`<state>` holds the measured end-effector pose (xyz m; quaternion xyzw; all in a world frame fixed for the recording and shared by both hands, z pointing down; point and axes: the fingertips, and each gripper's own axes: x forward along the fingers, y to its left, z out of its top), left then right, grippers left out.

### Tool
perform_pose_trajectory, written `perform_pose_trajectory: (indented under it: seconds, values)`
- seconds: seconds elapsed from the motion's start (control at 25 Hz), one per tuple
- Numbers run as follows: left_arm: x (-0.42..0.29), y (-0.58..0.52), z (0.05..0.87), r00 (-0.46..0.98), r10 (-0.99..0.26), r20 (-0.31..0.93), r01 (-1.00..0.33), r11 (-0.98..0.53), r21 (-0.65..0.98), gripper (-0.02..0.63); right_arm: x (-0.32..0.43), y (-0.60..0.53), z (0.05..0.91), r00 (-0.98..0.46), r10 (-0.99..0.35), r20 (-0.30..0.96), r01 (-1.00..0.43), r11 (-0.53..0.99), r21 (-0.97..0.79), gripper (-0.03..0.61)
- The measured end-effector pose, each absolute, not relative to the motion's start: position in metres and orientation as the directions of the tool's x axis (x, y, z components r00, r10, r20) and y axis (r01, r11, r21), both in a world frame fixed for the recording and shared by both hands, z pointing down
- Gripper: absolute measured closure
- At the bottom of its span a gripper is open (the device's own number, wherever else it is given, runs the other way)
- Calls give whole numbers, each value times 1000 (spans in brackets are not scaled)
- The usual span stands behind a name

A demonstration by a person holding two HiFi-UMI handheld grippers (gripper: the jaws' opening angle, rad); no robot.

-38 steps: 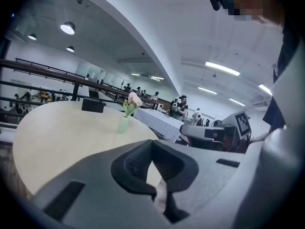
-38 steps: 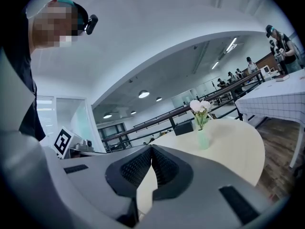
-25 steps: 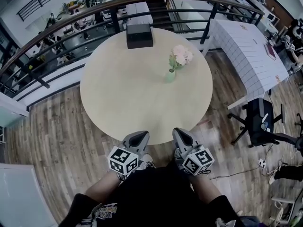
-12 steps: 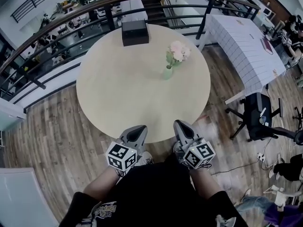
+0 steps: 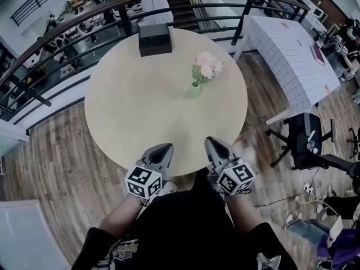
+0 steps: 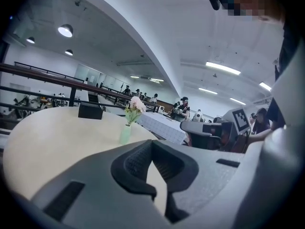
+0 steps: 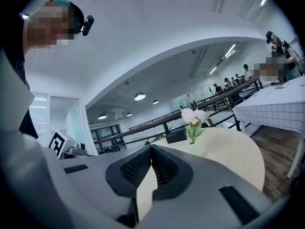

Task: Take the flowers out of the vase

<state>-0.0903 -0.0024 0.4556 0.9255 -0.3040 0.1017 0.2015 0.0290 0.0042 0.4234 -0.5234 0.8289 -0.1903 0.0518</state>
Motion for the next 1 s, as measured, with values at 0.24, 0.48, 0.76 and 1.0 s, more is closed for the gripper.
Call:
perform_pose_trajectory:
  seconds: [0.24, 0.48, 0.76, 1.0]
  values:
    - [-68, -39, 460, 772, -544, 328, -632, -711, 308, 607, 56, -43, 433, -465, -876, 130, -842, 391, -373, 557]
    - [-47, -79, 479, 748, -565, 349, -661, -685, 307, 607, 79, -85, 449, -467, -871, 153, -843, 386, -375, 557]
    - [-20, -120, 500, 725, -582, 368, -684, -670, 289, 607, 96, -127, 470, -479, -860, 177, -839, 389, -381, 557]
    - [-3, -159, 525, 693, -613, 379, -715, -652, 253, 604, 104, -155, 490, -491, -846, 208, -833, 386, -397, 557]
